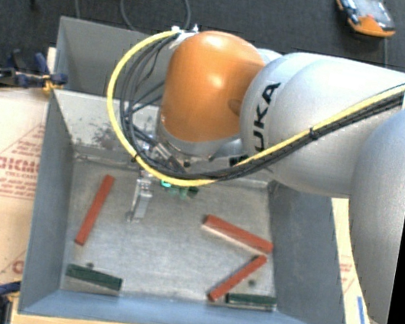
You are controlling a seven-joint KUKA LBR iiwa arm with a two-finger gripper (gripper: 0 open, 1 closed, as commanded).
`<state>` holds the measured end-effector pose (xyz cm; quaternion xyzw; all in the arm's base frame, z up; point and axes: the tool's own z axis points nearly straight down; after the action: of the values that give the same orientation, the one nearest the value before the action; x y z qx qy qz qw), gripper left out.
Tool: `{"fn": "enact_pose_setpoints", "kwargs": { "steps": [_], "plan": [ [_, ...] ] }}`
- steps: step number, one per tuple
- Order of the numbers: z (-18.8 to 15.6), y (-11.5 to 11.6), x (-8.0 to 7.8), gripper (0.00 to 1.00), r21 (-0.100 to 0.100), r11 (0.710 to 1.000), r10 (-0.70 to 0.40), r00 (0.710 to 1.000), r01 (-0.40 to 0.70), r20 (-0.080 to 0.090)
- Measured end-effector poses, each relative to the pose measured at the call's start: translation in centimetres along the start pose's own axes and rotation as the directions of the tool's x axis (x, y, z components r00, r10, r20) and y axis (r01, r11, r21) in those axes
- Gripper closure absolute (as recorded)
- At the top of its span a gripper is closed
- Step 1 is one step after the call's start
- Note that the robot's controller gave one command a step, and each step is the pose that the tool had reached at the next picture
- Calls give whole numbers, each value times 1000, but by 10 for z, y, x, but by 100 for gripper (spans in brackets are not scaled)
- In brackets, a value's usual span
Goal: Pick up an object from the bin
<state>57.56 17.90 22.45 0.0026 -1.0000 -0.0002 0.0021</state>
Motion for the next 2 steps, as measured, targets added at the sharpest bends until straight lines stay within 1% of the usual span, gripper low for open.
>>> {"fn": "enact_pose_setpoints", "kwargs": {
  "steps": [1, 2],
  "plan": [
    [155, 21, -11, 0, 3, 852, -523, 852, 523, 7],
    [122, 25, -7, 0, 7, 649, -760, 649, 760, 9]
  ]
}}
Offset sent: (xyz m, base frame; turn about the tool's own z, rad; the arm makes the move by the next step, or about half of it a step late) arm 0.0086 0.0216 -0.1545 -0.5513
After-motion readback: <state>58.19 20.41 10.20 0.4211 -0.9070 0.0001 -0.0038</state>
